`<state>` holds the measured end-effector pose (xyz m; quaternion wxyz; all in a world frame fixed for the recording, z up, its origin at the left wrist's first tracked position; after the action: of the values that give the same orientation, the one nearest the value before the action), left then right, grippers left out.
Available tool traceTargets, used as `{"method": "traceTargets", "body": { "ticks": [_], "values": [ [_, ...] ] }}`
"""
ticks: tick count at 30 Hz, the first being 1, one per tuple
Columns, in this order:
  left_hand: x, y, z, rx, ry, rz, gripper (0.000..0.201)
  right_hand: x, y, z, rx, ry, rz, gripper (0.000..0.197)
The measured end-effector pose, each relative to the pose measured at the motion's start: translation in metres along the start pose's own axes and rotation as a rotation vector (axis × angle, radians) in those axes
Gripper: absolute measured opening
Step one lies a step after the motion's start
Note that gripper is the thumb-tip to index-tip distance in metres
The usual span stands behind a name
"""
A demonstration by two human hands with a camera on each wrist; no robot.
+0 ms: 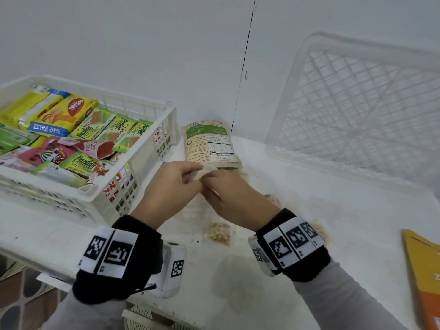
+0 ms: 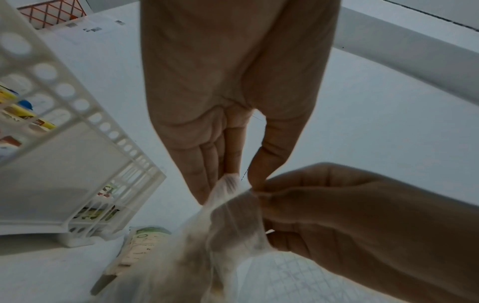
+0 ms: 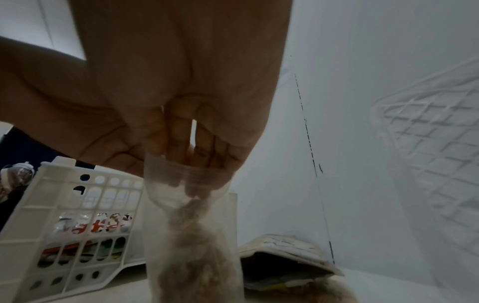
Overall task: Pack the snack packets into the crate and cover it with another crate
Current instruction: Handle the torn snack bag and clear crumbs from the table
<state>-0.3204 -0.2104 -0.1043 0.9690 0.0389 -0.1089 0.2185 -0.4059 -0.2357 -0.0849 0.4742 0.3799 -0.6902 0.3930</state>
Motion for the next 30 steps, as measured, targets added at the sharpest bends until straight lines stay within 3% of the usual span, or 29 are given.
{"method": "traceTargets", "body": {
  "ticks": [5, 9, 14, 19, 23, 26, 28, 30],
  "values": [
    [0.0, 0.0, 0.001, 0.0, -0.039, -0.01, 0.042, -0.011, 0.005, 0.0, -0.012, 0.154, -0.121, 0.028],
    [-0.004, 0.003, 0.007, -0.052, 0.038, -0.049, 0.046, -0.002, 0.001, 0.004, -0.044, 0.214, -0.042, 0.019],
    [0.003, 0.003, -0.011, 0.045, 0.25, -0.088, 0.077, 0.021, 0.005, 0.011, -0.165, 0.098, 0.057, 0.016],
    [-0.017, 0.02, -0.024, 0.126, 0.231, -0.398, 0.03, 0.034, 0.013, 0.001, -0.147, -0.341, -0.014, 0.016],
    [-0.037, 0.034, -0.028, 0.124, 0.194, -0.575, 0.047, 0.029, 0.019, -0.007, -0.152, -0.484, -0.155, 0.021],
    [-0.056, 0.047, -0.017, 0.038, 0.267, -0.699, 0.034, 0.03, 0.024, -0.012, -0.126, -0.452, -0.231, 0.023],
    [-0.06, 0.049, -0.014, 0.024, 0.32, -0.702, 0.022, 0.027, 0.03, -0.011, -0.151, -0.482, -0.325, 0.022],
    [-0.061, 0.048, -0.017, 0.045, 0.357, -0.677, 0.027, 0.027, 0.039, -0.009, -0.176, -0.51, -0.417, 0.021]
  ]
}}
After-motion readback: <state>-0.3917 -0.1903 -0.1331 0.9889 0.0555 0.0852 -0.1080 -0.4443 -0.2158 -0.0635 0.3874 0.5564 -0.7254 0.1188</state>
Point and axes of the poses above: each hand's wrist, its own y-axis away from the middle knuckle, its own x-axis out of the back of the hand, z = x × y, the point moved 9 cm from there along -y, towards the middle knuckle, and after that the axes turned 7 degrees about y, right-handed, at the moved point
